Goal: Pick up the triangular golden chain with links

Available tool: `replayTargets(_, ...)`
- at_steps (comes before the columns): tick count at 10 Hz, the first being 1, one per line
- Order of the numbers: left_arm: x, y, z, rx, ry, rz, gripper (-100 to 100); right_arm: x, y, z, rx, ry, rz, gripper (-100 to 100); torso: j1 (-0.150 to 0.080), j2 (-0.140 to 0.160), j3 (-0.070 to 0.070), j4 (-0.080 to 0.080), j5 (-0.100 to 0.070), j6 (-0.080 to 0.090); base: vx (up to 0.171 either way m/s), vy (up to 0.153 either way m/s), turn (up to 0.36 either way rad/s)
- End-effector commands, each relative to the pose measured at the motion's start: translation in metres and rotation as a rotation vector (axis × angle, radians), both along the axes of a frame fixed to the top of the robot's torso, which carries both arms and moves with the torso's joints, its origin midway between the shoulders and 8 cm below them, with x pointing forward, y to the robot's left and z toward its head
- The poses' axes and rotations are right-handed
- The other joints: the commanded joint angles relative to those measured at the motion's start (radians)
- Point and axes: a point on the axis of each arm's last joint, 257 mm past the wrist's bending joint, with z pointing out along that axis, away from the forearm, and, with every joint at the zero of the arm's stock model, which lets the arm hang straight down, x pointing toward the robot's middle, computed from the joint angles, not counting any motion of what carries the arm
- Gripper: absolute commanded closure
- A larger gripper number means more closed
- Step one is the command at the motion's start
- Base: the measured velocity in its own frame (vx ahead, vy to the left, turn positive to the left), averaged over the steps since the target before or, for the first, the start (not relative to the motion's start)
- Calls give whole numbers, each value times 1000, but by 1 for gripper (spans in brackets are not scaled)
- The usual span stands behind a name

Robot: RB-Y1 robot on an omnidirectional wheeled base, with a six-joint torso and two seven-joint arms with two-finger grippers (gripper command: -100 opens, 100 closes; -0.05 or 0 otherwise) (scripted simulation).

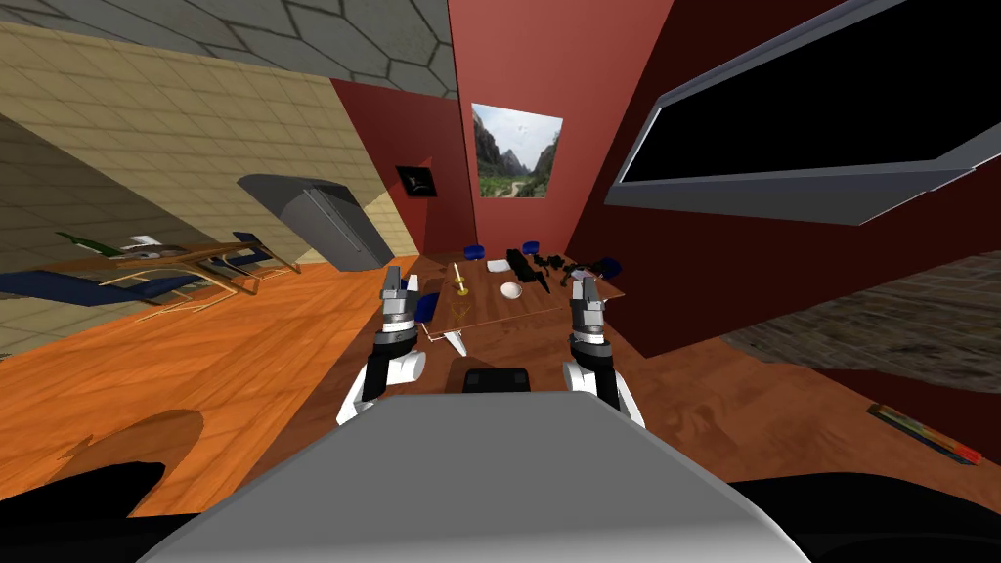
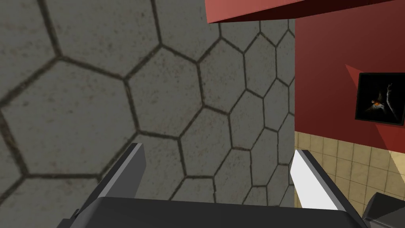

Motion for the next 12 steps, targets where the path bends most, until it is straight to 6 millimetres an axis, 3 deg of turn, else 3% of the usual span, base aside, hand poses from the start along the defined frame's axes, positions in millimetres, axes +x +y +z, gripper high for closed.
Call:
replayTargets(1,12,-7,-13,40,40,-20,-100,0,0,0,0,0,0,0,0,0,0,0,0,0,-34,70,-121)
replayTargets(12,111,-44,-132,305,361,-82,-100,0,0,0,0,0,0,0,3,0,0,0,1,0,-50,94,-168)
